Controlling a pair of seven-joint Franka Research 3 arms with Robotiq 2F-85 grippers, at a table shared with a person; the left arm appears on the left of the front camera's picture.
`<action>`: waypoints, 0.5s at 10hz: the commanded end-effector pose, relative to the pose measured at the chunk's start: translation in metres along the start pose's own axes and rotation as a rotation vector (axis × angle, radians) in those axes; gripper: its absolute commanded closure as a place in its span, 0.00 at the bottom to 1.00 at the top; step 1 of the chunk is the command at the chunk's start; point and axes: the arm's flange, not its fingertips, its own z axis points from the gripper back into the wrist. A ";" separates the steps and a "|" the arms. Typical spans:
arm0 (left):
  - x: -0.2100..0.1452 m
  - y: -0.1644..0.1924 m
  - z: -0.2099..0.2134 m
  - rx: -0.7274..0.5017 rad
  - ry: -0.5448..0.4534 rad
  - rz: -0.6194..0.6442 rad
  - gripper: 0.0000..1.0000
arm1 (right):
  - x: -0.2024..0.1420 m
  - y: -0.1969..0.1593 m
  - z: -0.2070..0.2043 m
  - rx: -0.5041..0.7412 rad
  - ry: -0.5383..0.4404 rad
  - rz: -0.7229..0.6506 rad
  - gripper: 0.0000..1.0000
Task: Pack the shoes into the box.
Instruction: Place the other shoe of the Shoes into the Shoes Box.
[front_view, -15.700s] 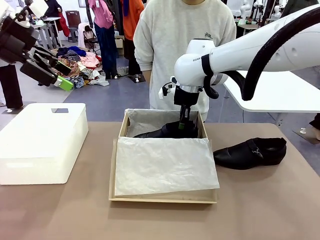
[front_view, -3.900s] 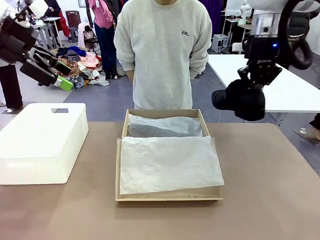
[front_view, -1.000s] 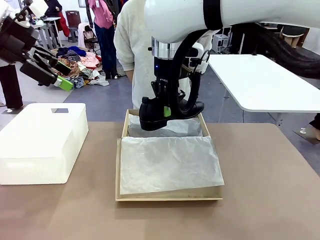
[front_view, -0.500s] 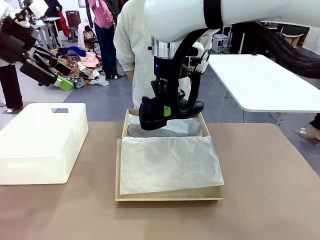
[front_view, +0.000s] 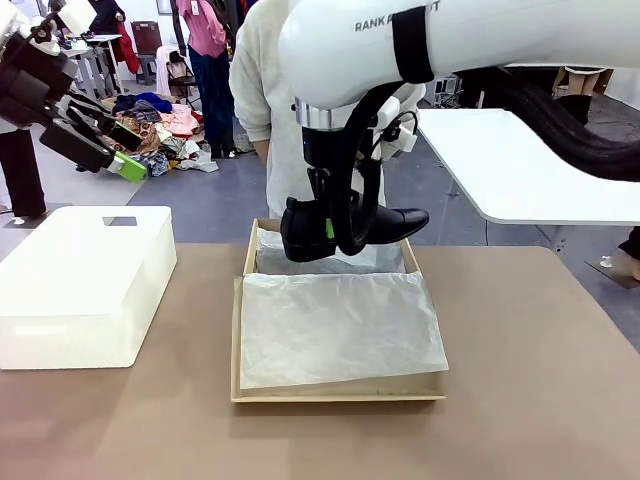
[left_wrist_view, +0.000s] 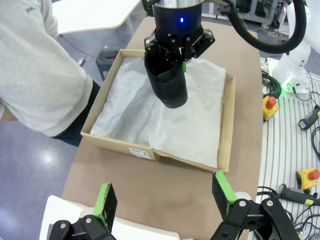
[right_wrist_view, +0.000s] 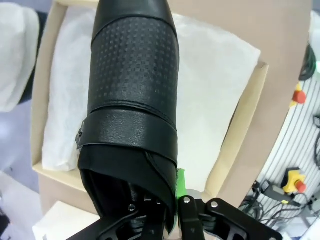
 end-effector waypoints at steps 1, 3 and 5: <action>0.000 0.000 0.000 -0.010 -0.015 -0.009 0.00 | -0.015 0.002 0.000 0.035 -0.009 -0.109 1.00; 0.000 0.000 0.000 -0.010 -0.015 -0.009 0.00 | -0.019 0.001 -0.005 0.092 -0.035 -0.221 1.00; 0.000 0.000 0.000 -0.010 -0.015 -0.009 0.00 | -0.021 0.006 -0.011 0.117 -0.053 -0.251 1.00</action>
